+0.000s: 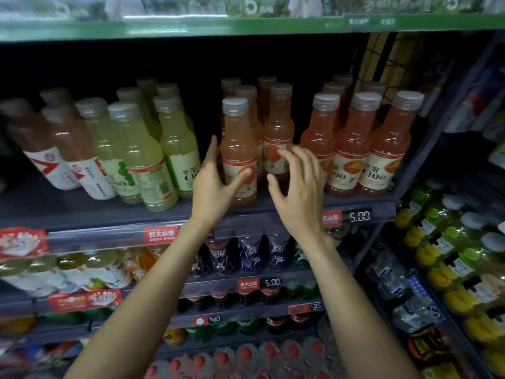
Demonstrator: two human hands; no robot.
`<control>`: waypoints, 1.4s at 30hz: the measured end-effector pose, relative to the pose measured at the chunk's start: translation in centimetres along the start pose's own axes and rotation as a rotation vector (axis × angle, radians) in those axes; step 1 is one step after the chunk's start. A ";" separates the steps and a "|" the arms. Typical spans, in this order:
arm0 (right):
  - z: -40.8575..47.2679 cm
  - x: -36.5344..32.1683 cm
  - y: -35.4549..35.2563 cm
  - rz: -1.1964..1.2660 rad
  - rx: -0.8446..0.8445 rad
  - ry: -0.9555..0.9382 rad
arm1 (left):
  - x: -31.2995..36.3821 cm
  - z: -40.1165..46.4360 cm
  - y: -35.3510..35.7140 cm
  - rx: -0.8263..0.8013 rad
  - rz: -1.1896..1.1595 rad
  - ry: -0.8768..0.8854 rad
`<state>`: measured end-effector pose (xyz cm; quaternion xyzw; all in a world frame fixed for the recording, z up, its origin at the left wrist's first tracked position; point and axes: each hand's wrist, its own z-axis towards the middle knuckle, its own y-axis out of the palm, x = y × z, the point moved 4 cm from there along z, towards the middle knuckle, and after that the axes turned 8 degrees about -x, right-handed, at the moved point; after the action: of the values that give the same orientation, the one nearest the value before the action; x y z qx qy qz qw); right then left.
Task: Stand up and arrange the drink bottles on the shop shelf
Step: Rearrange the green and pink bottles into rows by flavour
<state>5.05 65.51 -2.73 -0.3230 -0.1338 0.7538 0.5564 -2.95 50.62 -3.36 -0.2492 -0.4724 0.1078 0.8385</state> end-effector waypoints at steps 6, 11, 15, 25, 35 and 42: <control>0.3 -6.5 1.5 0.112 -0.197 -0.206 | 0.6 -5.0 -7.1 -0.020 0.240 0.256; 0.7 -14.5 5.3 0.222 -0.259 -0.385 | -4.0 -9.3 -17.7 0.229 0.439 0.435; 1.2 -21.2 10.2 0.331 -0.294 -0.428 | -10.0 -9.5 -26.3 0.464 0.314 0.165; 3.1 -30.9 20.4 0.196 -0.234 -0.209 | -21.8 -3.5 -34.5 0.371 0.037 -0.090; 4.8 -30.1 19.6 -0.046 -0.125 0.057 | -22.9 3.0 -31.2 0.124 -0.011 -0.069; 6.6 -29.9 20.8 -0.118 -0.174 0.103 | -22.8 1.8 -31.5 0.158 -0.037 -0.020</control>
<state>-9.63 31.68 0.69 -0.3999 -0.1886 0.6875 0.5760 -18.32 14.79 -3.06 -0.1721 -0.4754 0.1316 0.8527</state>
